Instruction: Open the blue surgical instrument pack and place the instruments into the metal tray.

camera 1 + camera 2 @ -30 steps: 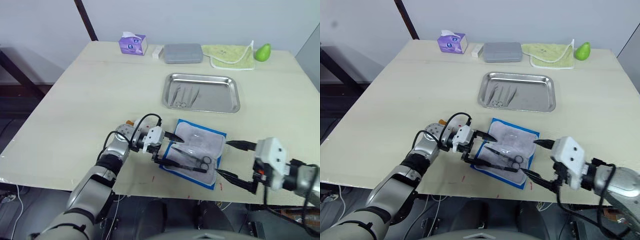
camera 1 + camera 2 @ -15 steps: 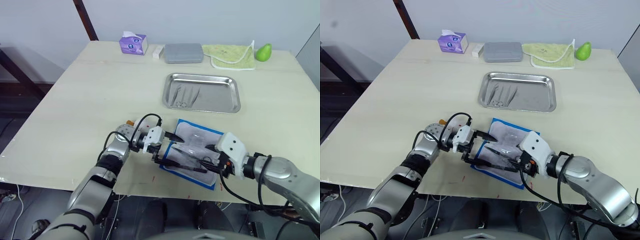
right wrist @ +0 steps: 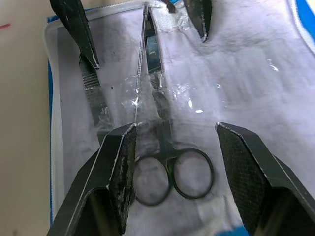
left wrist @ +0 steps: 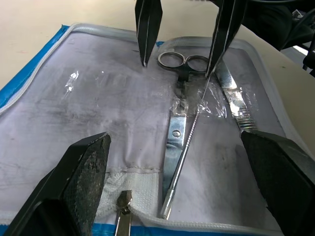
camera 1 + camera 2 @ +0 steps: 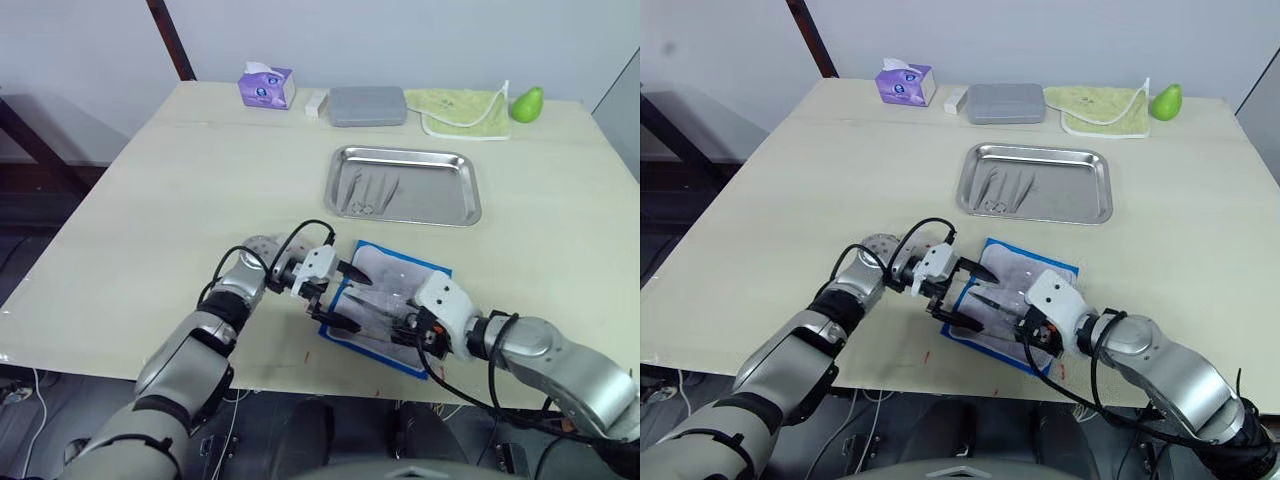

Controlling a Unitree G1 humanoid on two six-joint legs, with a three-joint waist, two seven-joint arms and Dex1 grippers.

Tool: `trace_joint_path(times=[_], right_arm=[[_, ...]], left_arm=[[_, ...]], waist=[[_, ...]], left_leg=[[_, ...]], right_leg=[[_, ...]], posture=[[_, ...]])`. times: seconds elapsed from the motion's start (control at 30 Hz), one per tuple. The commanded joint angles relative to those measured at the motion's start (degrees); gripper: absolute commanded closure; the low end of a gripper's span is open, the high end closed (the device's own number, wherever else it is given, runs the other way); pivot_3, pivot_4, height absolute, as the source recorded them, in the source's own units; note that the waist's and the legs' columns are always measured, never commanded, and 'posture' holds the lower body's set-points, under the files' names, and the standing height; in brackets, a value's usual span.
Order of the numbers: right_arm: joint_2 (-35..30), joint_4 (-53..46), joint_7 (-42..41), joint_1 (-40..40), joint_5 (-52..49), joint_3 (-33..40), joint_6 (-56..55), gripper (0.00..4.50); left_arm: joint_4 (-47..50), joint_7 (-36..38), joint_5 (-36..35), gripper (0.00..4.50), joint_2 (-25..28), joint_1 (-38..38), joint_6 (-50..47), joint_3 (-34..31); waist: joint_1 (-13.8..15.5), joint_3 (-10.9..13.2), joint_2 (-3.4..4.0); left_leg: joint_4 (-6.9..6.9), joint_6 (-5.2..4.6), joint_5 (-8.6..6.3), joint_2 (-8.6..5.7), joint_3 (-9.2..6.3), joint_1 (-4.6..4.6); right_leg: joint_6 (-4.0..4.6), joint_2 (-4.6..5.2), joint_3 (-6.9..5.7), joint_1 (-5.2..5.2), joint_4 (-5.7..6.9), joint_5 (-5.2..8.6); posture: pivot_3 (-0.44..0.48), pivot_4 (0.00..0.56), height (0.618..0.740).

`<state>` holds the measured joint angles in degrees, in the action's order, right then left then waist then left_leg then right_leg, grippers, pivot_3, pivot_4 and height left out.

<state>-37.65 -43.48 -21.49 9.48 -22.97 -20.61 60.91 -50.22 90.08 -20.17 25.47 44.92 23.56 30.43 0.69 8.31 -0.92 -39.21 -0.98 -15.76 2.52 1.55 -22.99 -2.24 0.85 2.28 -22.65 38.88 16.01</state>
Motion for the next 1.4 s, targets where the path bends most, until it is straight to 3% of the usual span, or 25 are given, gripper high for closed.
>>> trace_joint_path(times=[0.03,0.27,0.57,0.9,1.4], right_arm=[[0.5,-0.3,0.7,0.0,1.6,0.0,0.0,1.81],[1.4,-0.1,1.1,-1.4,3.1,0.1,-0.4,1.81],[4.4,-3.0,-2.6,-3.5,-3.3,8.5,-0.6,1.81],[-0.3,2.1,-4.1,-1.5,3.7,1.9,-5.2,1.81],[3.9,2.9,-0.7,-1.6,8.2,-2.8,-2.3,1.81]], left_arm=[[-1.1,2.4,0.2,0.0,0.0,-0.3,0.1,2.4],[-0.5,2.4,-0.9,0.0,0.9,-0.6,-0.1,3.3],[-0.5,2.4,-1.7,0.0,1.7,-0.9,0.2,4.1],[-0.1,2.4,-2.0,0.0,2.7,-2.0,1.0,4.3],[-1.8,2.4,-1.2,0.0,1.5,-1.4,1.2,3.7]], waist=[[0.0,0.0,0.0],[-0.1,0.0,0.0],[-0.2,0.0,-0.02],[-1.1,0.0,-0.02],[-1.2,0.0,-0.03]], left_leg=[[0.0,0.0,0.0,0.0,0.0,-0.01],[0.0,0.0,0.0,0.0,-0.02,-0.01],[0.0,0.0,0.0,0.0,-0.06,-0.03],[0.02,0.0,0.0,0.0,-0.08,-0.03],[0.02,0.0,0.0,0.0,-0.11,-0.01]], right_leg=[[0.0,0.0,0.0,0.0,0.0,0.0],[0.0,0.0,-0.02,0.0,-0.01,0.0],[0.0,-0.01,-0.03,-0.01,0.0,0.0],[0.01,-0.01,-0.06,-0.02,-0.01,0.01],[0.01,-0.01,-0.08,0.0,0.0,0.01]], posture=[[0.0,0.15,0.736],[0.0,0.15,0.736],[0.0,0.15,0.736],[0.0,0.15,0.736],[0.0,0.15,0.736]])
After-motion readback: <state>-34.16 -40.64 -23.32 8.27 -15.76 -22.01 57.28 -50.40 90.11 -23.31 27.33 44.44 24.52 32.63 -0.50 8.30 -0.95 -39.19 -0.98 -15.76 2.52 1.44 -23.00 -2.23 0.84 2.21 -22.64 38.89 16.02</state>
